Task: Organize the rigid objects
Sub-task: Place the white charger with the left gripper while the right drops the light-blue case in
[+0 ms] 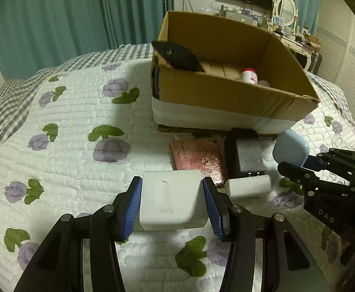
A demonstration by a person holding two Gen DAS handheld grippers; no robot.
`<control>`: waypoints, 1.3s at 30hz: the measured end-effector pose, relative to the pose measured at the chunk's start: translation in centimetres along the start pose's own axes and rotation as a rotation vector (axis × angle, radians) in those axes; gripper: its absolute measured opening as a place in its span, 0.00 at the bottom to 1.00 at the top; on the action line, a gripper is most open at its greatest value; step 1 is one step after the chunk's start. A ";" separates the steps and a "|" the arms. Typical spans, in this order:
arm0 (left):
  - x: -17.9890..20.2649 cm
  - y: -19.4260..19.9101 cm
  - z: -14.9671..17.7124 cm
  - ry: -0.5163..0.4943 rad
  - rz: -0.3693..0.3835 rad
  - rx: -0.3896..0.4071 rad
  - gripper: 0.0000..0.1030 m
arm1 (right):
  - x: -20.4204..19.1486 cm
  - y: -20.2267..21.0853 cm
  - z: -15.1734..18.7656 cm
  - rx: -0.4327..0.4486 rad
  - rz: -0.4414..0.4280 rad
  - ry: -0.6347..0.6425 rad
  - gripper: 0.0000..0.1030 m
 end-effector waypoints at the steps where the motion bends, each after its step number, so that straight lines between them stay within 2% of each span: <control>1: 0.2 0.5 -0.1 -0.003 0.000 0.009 0.49 | 0.1 0.5 -0.1 0.008 0.000 0.000 0.23; 7: 1.1 4.3 -1.5 -0.013 0.008 0.083 0.49 | -0.2 5.5 -1.2 0.086 0.018 0.002 0.23; 11: 1.6 7.9 -3.6 -0.040 0.023 0.163 0.49 | -1.0 8.8 -2.7 0.142 0.018 0.017 0.23; 14: 1.8 9.9 -5.5 -0.063 0.026 0.232 0.49 | -1.4 11.2 -4.6 0.187 0.020 0.038 0.23; 20: 1.2 10.9 -10.8 -0.081 0.019 0.307 0.49 | -1.9 12.3 -9.7 0.247 0.023 0.054 0.23; 24: 0.8 9.0 -14.0 -0.094 0.013 0.320 0.49 | -1.5 10.8 -12.8 0.261 0.019 0.046 0.23; 27: 0.7 5.5 -16.0 -0.114 0.004 0.287 0.49 | -0.7 8.4 -14.7 0.249 0.022 0.039 0.23; 32: 0.9 0.1 -17.3 -0.131 0.000 0.221 0.49 | 1.1 3.4 -16.6 0.200 0.040 0.021 0.23; 36: 1.2 -3.7 -17.4 -0.154 -0.003 0.175 0.49 | 2.1 0.5 -16.2 0.171 0.030 0.008 0.23; 39: 1.3 -5.1 -16.9 -0.161 0.005 0.157 0.50 | 2.9 -1.2 -16.0 0.146 0.032 0.003 0.23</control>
Point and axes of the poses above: each gripper's, at about its wrist camera, not at the fingertips, and y roughly against the way its jaws point, x to its right, z to its underside, the point moved 4 cm from there along -y, roughly the way its jaws point, and after that the axes turned 9 degrees about -y, right-handed, at the moved point
